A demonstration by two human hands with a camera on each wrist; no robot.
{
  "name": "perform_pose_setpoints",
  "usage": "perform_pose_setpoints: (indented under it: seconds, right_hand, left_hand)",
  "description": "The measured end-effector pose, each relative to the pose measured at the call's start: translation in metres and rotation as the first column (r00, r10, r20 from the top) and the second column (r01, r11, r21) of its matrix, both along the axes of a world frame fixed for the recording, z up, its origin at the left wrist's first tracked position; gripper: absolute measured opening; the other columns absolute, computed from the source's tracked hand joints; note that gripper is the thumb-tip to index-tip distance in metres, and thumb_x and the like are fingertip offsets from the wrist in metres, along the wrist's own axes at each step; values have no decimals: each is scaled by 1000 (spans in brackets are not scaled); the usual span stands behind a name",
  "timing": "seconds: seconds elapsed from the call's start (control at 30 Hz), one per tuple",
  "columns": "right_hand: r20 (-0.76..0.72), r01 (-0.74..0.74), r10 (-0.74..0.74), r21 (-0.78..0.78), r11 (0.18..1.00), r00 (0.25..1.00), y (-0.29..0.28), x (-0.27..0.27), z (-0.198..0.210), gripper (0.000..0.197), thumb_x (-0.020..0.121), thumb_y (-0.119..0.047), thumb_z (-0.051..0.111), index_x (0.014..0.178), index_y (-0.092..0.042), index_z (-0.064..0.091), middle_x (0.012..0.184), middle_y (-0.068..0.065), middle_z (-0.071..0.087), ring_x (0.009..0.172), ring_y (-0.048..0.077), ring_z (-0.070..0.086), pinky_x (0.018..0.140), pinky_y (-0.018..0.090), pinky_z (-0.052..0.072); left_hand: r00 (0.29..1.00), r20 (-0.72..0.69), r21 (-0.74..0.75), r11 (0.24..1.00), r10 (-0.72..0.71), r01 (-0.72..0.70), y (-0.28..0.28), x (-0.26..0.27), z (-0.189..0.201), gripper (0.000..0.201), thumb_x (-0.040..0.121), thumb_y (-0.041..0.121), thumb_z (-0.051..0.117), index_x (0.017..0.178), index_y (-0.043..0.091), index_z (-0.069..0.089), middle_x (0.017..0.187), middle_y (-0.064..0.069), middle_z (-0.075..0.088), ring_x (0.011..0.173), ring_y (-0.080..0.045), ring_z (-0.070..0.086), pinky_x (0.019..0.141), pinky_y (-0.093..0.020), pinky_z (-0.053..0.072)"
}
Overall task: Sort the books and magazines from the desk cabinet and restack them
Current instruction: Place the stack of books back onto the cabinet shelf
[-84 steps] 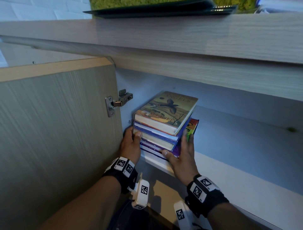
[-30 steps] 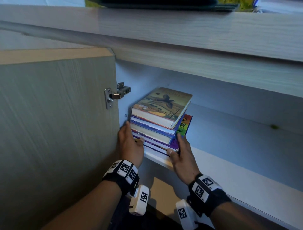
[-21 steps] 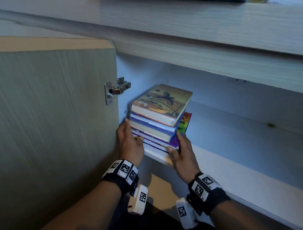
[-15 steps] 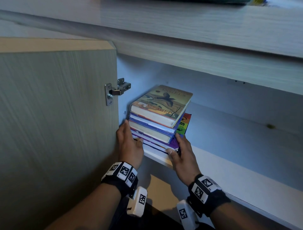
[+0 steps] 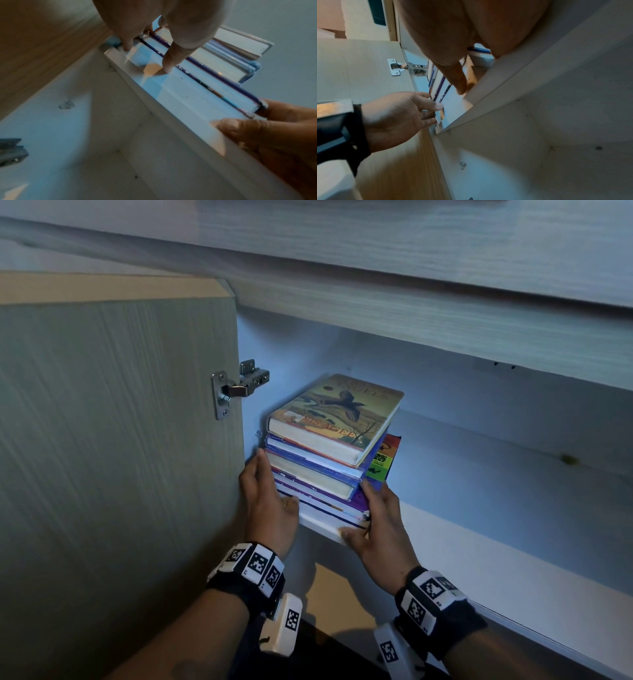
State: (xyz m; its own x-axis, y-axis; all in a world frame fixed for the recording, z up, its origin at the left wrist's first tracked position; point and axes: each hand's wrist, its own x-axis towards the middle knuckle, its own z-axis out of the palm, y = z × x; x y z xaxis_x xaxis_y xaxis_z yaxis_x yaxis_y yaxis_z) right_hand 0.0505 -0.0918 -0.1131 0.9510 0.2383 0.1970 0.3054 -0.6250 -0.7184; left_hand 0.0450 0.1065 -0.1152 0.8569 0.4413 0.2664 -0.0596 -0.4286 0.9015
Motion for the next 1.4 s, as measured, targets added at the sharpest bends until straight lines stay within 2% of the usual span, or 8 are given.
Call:
perform_pose_setpoints:
  seconds: [0.23, 0.37, 0.5, 0.77, 0.9, 1.1, 1.27, 1.4]
  right_hand:
    - [43, 30, -29, -16, 999, 999, 2, -1, -3, 79, 95, -18, 69, 158, -35, 24, 165, -8, 13, 140, 6, 35, 107, 11, 27]
    - [54, 53, -53, 9, 999, 997, 1, 2, -3, 77, 94, -15, 69, 157, -32, 29, 164, -8, 17, 132, -2, 33, 101, 0, 21]
    - [51, 57, -58, 38, 998, 997, 0, 2, -2, 74, 93, -15, 70, 156, -31, 33, 162, -6, 21, 109, -1, 48, 99, 11, 33]
    - [58, 45, -48, 46, 998, 997, 1, -1, -2, 67, 100, -22, 63, 157, -32, 31, 162, -4, 22, 99, -6, 53, 102, 20, 41]
    - [43, 38, -39, 15, 999, 998, 1, 0, -3, 66, 100, -23, 61, 157, -33, 29, 163, -4, 18, 114, 18, 56, 103, 25, 44]
    - [-27, 20, -22, -47, 999, 999, 2, 3, 3, 69, 97, -28, 59, 157, -33, 25, 165, -7, 9, 79, 3, 57, 85, 26, 47]
    - [-205, -94, 50, -208, 974, 978, -10, -15, 71, 59, 97, -41, 60, 152, -34, 41, 157, 0, 39, 133, 14, 50, 111, 21, 36]
    - [-286, -163, 118, -141, 976, 951, -8, -63, 182, 16, 97, -54, 55, 113, -52, 61, 121, -17, 65, 114, 3, 63, 94, 13, 44]
  left_hand:
    - [1000, 2, 90, 996, -10, 10, 2, 1, -6, 100, 92, 1, 65, 160, 30, -2, 161, 14, 1, 139, 1, 17, 110, -8, 16]
    - [999, 34, 145, 989, -7, 2, 4, 3, -10, 102, 91, 5, 68, 160, 31, -3, 159, 14, 1, 147, -9, 21, 119, -23, 23]
    - [1000, 16, 204, 979, -19, 15, 7, 4, -10, 104, 91, 9, 69, 160, 30, -6, 165, 13, -6, 155, -16, 6, 125, -41, 24]
    - [999, 45, 191, 981, 9, -17, 8, 8, -13, 104, 89, 8, 71, 160, 30, -3, 162, 11, 6, 151, -20, 21, 122, -41, 31]
    - [1000, 19, 207, 978, -6, 2, 9, 8, -14, 105, 91, 11, 69, 159, 32, -9, 162, 16, -1, 152, -20, 19, 122, -41, 31]
    - [995, -68, 175, 981, -71, 81, 13, 1, -2, 105, 89, 10, 69, 160, 30, -5, 167, 12, -3, 153, -16, 15, 123, -34, 23]
    - [916, -359, 158, 956, -177, 247, 37, -24, 57, 83, 84, 15, 74, 153, 34, 32, 153, -5, 43, 141, -24, 41, 116, -41, 36]
    - [758, -484, -68, 882, -438, 466, 34, -67, 141, 28, 74, 46, 83, 94, 59, 69, 106, 19, 71, 117, -27, 64, 103, -44, 50]
